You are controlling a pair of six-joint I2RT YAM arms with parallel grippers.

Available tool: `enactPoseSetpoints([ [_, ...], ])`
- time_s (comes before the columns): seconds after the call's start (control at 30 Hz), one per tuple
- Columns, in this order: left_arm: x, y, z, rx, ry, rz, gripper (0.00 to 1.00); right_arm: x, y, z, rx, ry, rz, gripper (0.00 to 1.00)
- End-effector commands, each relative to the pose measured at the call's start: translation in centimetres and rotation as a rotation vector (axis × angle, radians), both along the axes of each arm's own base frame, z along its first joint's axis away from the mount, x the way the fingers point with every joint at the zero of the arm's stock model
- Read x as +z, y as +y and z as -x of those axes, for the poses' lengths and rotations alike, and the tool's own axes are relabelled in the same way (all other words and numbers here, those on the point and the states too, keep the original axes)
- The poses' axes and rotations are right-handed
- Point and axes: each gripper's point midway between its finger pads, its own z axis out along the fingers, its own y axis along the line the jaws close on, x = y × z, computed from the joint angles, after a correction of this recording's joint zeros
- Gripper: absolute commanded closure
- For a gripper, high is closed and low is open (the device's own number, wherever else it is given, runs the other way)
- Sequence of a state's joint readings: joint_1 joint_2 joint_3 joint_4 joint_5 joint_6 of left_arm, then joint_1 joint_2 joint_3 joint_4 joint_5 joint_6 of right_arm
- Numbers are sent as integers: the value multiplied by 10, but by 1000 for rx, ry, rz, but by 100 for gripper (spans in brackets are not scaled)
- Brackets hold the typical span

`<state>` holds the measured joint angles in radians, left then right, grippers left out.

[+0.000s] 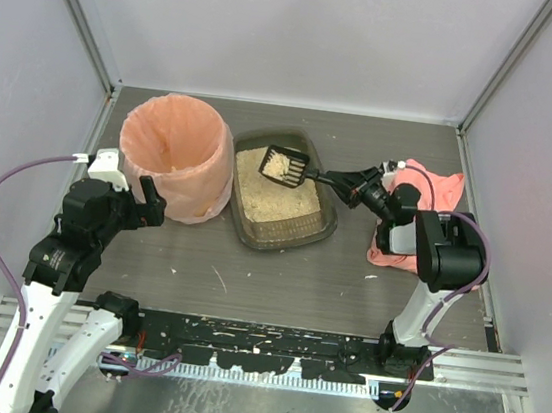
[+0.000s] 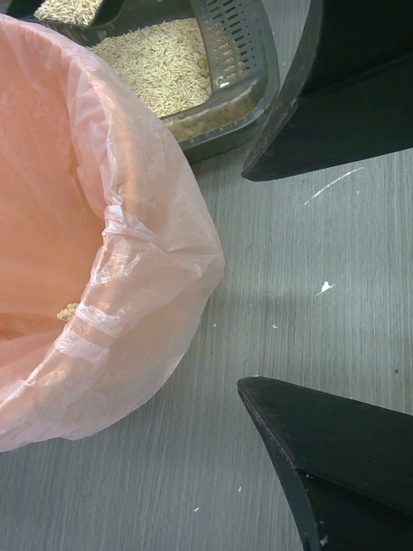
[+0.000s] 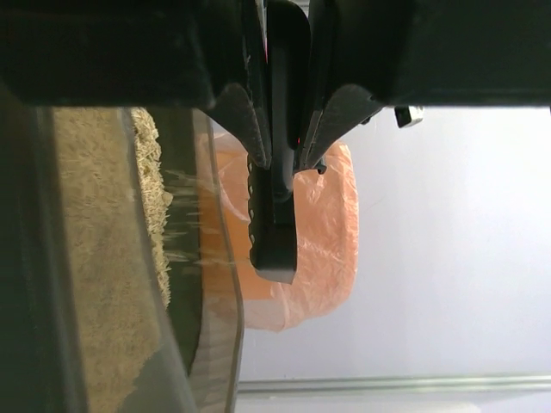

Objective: Clean the litter box

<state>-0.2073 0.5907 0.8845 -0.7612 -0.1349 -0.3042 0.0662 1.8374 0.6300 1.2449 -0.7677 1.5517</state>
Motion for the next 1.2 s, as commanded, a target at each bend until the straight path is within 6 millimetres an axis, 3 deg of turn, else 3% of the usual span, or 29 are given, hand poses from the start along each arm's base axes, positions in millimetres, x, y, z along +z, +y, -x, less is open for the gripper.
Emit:
enactPoseSetpoints([
  [0.0, 13, 2, -4, 16, -45, 10, 2, 21, -8, -4, -29, -93, -2, 99],
  [0.07, 12, 2, -4, 18, -45, 9, 2, 28, 21, 3, 84, -136, 34, 99],
  [0.1, 12, 2, -4, 14, -44, 10, 2, 25, 14, 0, 57, -124, 43, 99],
  [0.17, 13, 0, -4, 8, -44, 12, 2, 12, -21, -8, -89, -62, 32, 99],
  [0.2, 12, 1, -4, 12, -44, 10, 2, 16, -24, -9, -99, -73, 21, 99],
  [0.27, 13, 3, -4, 22, -46, 8, 2, 27, 12, -2, 55, -134, 48, 99],
  [0.3, 13, 3, -4, 21, -46, 8, 2, 24, 20, 1, 75, -134, 58, 99],
  [0.4, 12, 1, -4, 9, -43, 12, 2, 10, -25, -10, -102, -52, 34, 99],
  [0.43, 12, 1, -4, 12, -42, 10, 2, 17, -21, -10, -88, -78, 24, 99],
  [0.5, 12, 3, -4, 22, -43, 8, 2, 25, 16, -1, 72, -138, 50, 99],
  [0.53, 12, 3, -4, 20, -42, 7, 2, 24, 18, 1, 77, -132, 51, 99],
  [0.63, 12, 0, -4, 8, -39, 12, 2, 12, -27, -10, -108, -57, 10, 99],
  [0.67, 11, 1, -4, 14, -38, 9, 2, 16, -21, -10, -83, -72, 4, 99],
  [0.73, 11, 3, -5, 22, -37, 6, 2, 26, 20, -1, 99, -137, 36, 99],
  [0.77, 11, 3, -5, 22, -37, 6, 2, 27, 19, -3, 80, -132, 31, 99],
  [0.83, 12, 1, -5, 14, -38, 10, 2, 16, -16, -14, -67, -73, 21, 99],
  [0.87, 11, 1, -5, 13, -36, 9, 2, 14, -23, -15, -95, -63, 16, 99],
  [0.93, 10, 2, -5, 17, -35, 8, 2, 23, 13, -8, 61, -125, 58, 99],
  [0.97, 10, 2, -6, 17, -31, 7, 2, 27, 22, -7, 85, -148, 66, 99],
  [1.07, 9, -1, -5, 4, -28, 12, 2, 13, -26, -21, -117, -62, 50, 99],
  [1.1, 10, -1, -5, 4, -30, 12, 2, 17, -22, -21, -106, -81, 44, 99],
  [1.17, 10, 0, -5, 9, -36, 11, 2, 26, 17, -13, 56, -145, 70, 99],
])
